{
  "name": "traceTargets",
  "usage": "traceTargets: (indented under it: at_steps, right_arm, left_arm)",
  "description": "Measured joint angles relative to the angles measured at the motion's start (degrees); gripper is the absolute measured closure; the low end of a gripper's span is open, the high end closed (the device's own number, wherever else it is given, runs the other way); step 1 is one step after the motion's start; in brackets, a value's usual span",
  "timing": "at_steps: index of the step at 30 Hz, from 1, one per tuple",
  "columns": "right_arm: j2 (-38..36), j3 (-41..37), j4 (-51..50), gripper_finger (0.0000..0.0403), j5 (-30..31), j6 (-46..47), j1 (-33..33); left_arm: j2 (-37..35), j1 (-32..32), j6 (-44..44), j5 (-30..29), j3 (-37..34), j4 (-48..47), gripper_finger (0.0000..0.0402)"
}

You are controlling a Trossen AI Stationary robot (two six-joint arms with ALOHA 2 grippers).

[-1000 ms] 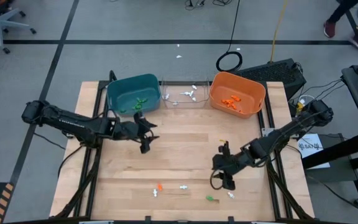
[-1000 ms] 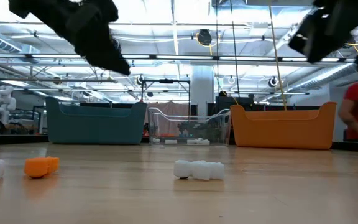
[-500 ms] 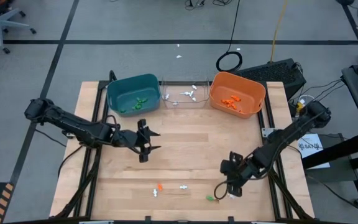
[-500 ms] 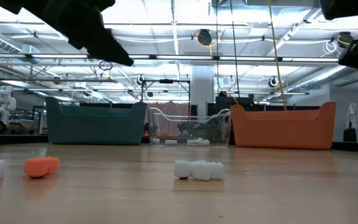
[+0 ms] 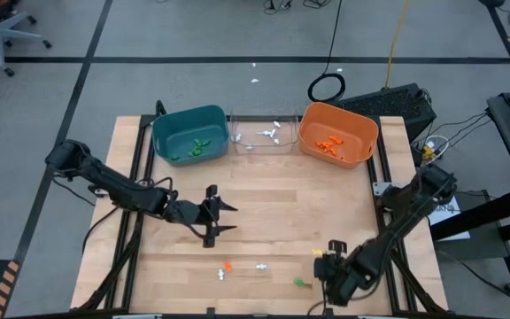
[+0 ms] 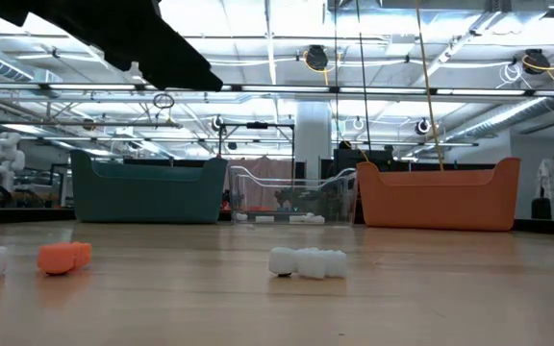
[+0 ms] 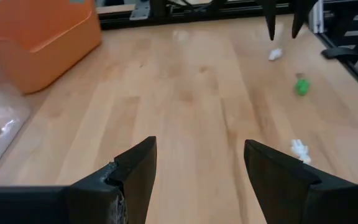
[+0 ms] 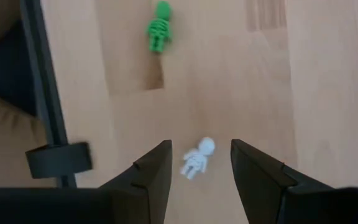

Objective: Sort Halloween decoration
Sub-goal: Put the white skeleton toy into the transparent bin

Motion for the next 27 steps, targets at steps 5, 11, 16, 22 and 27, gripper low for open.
traceTargets:
  at_steps: [5, 11, 16, 22, 27]
  right_arm:
    - [5.8, 9.1, -7.3, 0.0255, 2.5, 2.1, 2.6]
    - [10.6, 11.4, -10.3, 0.0255, 3.2, 3.7, 3.7]
    - [12.0, 11.4, -13.5, 0.0255, 2.9, 5.3, 3.7]
    - [11.9, 11.4, -13.6, 0.0255, 1.8, 6.7, 3.7]
    - [12.4, 11.4, -13.7, 0.0255, 1.9, 6.6, 3.7]
  left_arm:
    - [1.1, -1.7, -0.1, -0.1, 0.0, 1.1, 0.0162]
    - [1.1, -3.2, -1.5, -1.1, 0.0, 1.2, 0.0162]
    - [1.1, -4.3, -1.5, -2.1, 0.0, 2.3, 0.0162]
    - [1.1, -4.6, -1.3, -2.1, 0.0, 2.8, 0.0162]
    - [1.1, -4.5, -1.0, -2.1, 0.0, 2.8, 0.0162]
